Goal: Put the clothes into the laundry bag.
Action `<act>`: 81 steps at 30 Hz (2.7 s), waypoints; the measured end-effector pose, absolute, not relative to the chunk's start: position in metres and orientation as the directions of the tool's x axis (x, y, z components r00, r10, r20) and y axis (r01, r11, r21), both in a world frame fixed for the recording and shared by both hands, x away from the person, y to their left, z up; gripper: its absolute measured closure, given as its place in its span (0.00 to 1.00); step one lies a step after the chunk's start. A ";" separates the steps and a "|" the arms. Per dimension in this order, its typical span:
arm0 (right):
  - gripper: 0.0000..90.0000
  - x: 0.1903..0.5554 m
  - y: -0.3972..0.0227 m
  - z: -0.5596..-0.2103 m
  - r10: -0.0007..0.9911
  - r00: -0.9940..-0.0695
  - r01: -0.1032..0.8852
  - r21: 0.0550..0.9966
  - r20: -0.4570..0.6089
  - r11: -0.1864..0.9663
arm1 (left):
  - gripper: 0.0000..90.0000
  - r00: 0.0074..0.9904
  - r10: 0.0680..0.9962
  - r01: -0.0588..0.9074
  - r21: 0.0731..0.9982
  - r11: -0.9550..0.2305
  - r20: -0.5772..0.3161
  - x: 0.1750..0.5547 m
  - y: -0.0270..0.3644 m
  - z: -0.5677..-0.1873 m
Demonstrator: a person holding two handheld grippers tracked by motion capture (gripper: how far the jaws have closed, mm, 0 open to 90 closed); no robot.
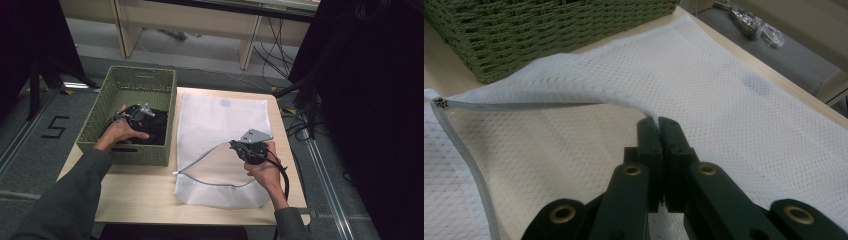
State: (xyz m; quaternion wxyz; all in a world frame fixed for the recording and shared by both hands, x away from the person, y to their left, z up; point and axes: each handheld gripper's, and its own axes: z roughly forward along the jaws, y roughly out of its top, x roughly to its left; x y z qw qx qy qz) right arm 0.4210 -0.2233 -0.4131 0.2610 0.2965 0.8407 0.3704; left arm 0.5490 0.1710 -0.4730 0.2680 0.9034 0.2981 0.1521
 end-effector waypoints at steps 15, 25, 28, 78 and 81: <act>1.00 0.418 -0.221 -0.415 0.703 -0.679 0.308 0.786 -0.213 0.536 | 0.43 0.713 0.665 0.464 0.562 -0.685 0.221 0.545 0.160 -0.485; 1.00 0.419 -0.221 -0.416 0.707 -0.676 0.310 0.790 -0.209 0.529 | 0.78 0.693 0.697 0.500 0.572 -0.651 0.187 0.551 0.162 -0.465; 1.00 0.421 -0.222 -0.415 0.699 -0.681 0.299 0.788 -0.218 0.538 | 0.79 0.676 0.717 0.510 0.596 -0.621 0.169 0.552 0.165 -0.458; 1.00 0.422 -0.226 -0.410 0.706 -0.670 0.296 0.792 -0.227 0.535 | 0.82 0.885 0.465 0.126 0.947 -0.297 0.029 0.336 0.160 -0.234; 1.00 0.422 -0.225 -0.411 0.708 -0.675 0.312 0.790 -0.208 0.529 | 0.82 0.912 0.410 0.115 0.942 -0.316 0.026 0.329 0.142 -0.251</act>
